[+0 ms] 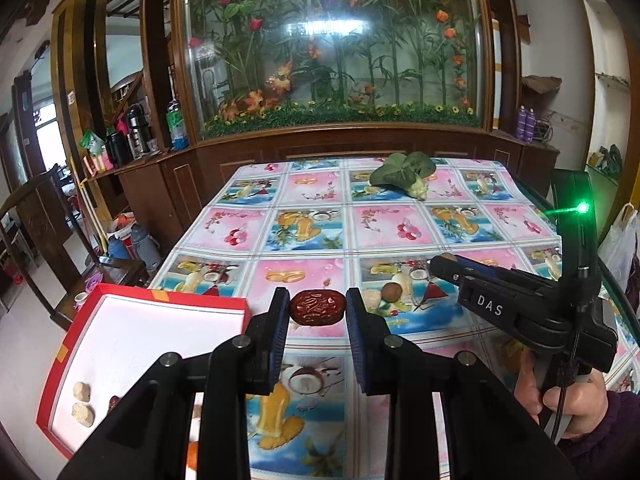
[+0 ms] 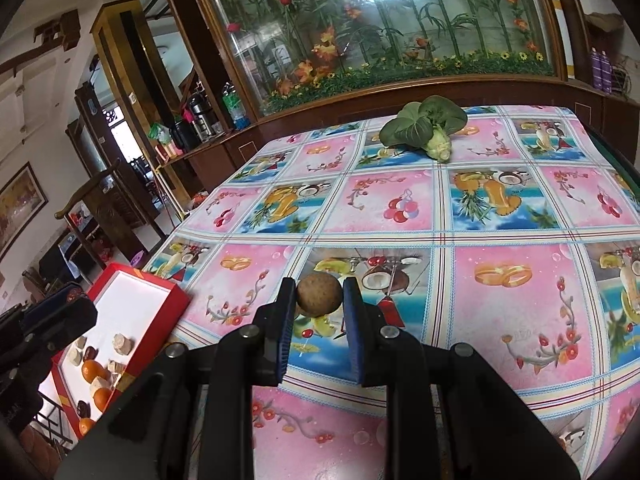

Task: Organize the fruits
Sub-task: 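Carry the brown fruit and red date into the white tray and open both tools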

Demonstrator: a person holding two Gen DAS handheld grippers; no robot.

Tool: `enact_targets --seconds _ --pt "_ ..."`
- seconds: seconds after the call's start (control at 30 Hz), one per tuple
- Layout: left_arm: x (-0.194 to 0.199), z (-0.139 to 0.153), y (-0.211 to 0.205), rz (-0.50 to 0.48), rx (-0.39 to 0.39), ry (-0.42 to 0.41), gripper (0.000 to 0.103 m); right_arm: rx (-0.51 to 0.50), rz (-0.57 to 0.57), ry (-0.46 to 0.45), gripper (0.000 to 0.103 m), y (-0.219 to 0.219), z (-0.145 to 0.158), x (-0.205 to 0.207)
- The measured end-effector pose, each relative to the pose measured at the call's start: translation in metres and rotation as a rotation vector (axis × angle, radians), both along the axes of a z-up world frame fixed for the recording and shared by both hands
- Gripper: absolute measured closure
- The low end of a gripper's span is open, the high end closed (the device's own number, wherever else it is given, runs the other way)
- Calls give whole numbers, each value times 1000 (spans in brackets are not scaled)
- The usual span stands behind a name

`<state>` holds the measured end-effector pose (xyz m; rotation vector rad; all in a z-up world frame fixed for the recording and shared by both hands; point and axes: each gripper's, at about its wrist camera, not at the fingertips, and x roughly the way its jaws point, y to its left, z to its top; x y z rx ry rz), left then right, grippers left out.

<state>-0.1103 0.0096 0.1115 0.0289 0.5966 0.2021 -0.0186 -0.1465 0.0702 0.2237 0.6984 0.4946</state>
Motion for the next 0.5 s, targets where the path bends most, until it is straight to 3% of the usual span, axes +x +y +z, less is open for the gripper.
enact_targets --seconds 0.17,0.27,0.5 --pt "-15 6 22 54 8 -17 75 18 17 -2 77 8 5 -2" --pt "-24 11 47 105 26 -28 75 85 51 25 77 21 9 -2" --pt "-43 9 116 274 53 -30 75 139 194 41 77 91 16 -19"
